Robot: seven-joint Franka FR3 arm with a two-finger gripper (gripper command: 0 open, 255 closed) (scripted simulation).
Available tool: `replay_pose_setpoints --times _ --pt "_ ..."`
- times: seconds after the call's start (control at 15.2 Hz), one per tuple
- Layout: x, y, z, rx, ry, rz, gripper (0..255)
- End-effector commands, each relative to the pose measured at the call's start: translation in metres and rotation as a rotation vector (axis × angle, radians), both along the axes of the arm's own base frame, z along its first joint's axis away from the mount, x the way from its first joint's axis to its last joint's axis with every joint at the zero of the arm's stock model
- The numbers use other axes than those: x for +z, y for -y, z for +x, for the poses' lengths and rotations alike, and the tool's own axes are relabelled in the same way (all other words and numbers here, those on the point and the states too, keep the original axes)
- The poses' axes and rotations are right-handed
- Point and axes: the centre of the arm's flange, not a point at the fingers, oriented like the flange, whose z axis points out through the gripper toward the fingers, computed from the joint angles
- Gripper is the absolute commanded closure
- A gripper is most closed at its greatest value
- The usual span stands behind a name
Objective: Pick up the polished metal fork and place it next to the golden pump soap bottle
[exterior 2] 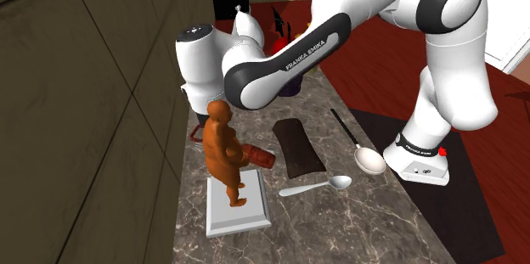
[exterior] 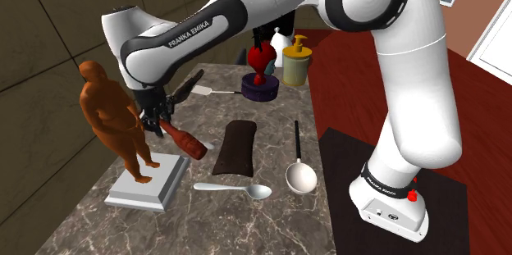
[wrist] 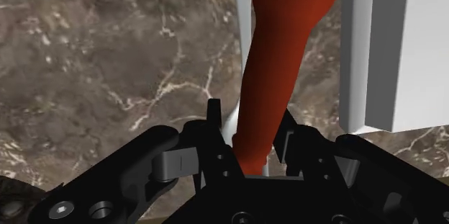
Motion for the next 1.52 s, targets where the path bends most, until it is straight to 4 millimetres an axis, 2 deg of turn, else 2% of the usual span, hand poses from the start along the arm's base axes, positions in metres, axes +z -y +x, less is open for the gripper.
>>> replay_pose_setpoints --times 0.0,1.45 --pt "0.011 0.000 -0.001 0.000 0.000 0.000 255" --pt "0.127 0.000 -0.001 0.000 0.000 0.000 255"
